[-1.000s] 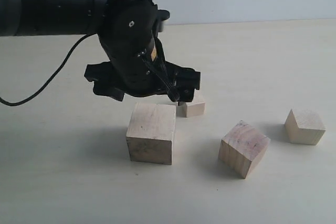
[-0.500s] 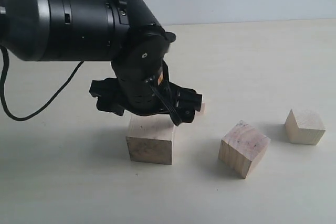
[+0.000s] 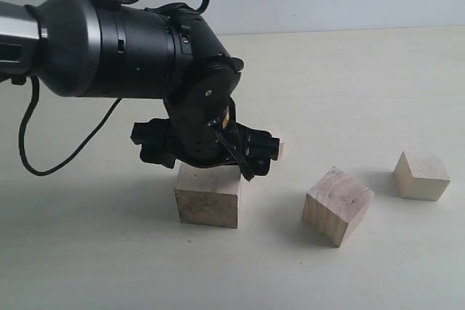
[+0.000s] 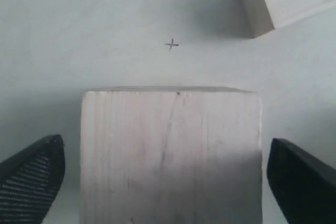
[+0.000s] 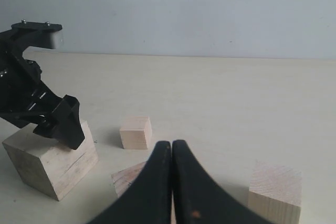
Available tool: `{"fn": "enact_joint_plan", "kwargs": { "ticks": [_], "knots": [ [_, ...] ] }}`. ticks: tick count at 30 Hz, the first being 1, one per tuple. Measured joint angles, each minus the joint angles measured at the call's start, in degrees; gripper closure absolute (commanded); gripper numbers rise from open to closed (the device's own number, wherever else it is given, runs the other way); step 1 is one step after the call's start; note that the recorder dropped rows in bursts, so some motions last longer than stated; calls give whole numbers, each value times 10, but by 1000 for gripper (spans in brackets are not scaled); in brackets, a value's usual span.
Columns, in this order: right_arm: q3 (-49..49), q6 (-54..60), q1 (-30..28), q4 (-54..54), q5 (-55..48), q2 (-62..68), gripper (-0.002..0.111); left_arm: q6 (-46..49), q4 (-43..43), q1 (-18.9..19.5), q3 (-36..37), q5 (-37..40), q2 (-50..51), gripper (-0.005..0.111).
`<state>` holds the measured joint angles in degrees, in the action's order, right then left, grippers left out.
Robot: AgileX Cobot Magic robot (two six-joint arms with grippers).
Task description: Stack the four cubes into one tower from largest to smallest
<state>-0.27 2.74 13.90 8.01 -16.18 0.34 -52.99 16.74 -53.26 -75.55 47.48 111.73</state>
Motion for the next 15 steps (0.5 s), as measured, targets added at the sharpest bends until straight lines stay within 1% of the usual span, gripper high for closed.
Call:
{"fn": "enact_joint_plan", "kwargs": {
  "ticks": [8, 15],
  "knots": [
    [0, 0, 0, 0, 0, 0, 108, -30, 0, 5, 0, -11, 8, 3],
    [0, 0, 0, 0, 0, 0, 108, -36, 0, 6, 0, -21, 14, 3]
  ]
}}
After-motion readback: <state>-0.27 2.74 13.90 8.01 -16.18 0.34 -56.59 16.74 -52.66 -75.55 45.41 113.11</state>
